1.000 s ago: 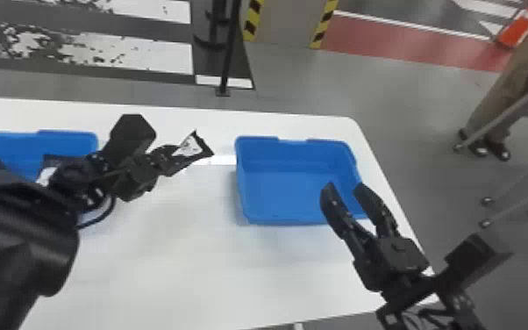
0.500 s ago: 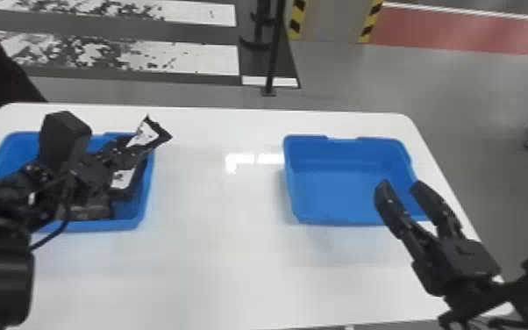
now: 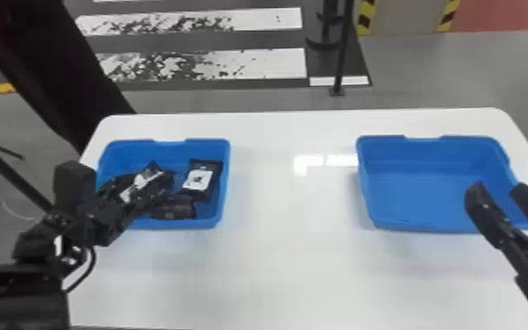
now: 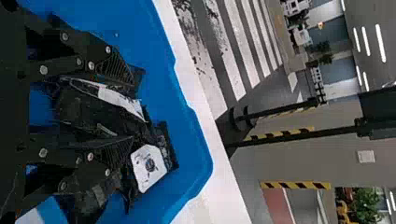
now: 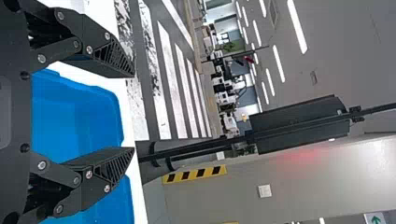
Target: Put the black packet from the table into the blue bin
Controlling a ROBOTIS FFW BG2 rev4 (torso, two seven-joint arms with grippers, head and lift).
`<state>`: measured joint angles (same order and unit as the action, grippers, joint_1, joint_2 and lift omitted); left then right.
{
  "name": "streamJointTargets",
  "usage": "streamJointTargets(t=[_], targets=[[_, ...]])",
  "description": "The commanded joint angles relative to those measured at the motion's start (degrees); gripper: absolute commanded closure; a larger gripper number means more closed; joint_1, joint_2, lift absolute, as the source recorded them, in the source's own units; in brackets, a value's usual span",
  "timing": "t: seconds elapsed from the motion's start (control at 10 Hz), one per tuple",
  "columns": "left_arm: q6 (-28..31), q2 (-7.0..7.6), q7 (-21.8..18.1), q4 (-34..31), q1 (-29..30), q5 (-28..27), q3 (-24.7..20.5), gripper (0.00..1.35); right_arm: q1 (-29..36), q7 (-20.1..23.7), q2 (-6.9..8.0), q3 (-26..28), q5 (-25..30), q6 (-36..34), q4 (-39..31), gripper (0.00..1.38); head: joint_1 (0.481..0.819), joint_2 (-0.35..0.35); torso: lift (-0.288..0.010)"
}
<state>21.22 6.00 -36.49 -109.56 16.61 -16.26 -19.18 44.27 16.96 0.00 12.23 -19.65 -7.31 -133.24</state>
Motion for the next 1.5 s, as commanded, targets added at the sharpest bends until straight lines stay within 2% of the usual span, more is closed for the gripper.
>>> streamJointTargets(t=[0.0,0.1,0.3,0.4,0.6,0.9,1.1,1.4], targets=[[-3.9,-1.34,0.5,-3.1,5.2,6.7,-2.8,0.15,0.0,0.0,0.05,0.0,-0.1,0.0,0.0,0.51,0.695,0.122,-0.11],[-7.9,-2.66,1.3,-6.0,9.1,12.3,-4.0,0.17,0.0,0.0,0.05,0.0,-0.1,0.0,0.0,0.51,0.695,0.133,-0.11],[-10.7,-5.56,3.9,-13.7,17.6,19.0,-6.5,0.17,0.2,0.0,0.05,0.1,-0.2,0.0,-0.1,0.51,0.695,0.129,-0.11],[-12.8,-6.08,5.6,-15.5,20.9,22.5,-7.1,0.17,0.2,0.0,0.05,0.1,-0.2,0.0,-0.1,0.51,0.695,0.131,-0.11],[-17.7,-6.08,10.2,-18.2,26.6,26.9,-6.2,0.17,0.4,0.0,0.05,0.2,-0.2,0.0,-0.4,0.51,0.695,0.149,-0.11],[-25.9,-6.15,15.8,-18.2,30.6,32.1,-4.2,0.17,0.7,0.0,0.05,0.2,-0.3,0.0,-0.6,0.51,0.695,0.154,-0.11],[-28.8,-6.15,17.0,-18.2,30.8,33.4,-3.9,0.17,0.9,0.0,0.05,0.2,-0.3,0.0,-0.7,0.51,0.695,0.158,-0.11],[-29.2,-6.0,17.4,-18.2,30.8,34.2,-3.4,0.17,1.0,0.0,0.05,0.1,-0.2,0.0,-0.7,0.51,0.695,0.159,-0.11]])
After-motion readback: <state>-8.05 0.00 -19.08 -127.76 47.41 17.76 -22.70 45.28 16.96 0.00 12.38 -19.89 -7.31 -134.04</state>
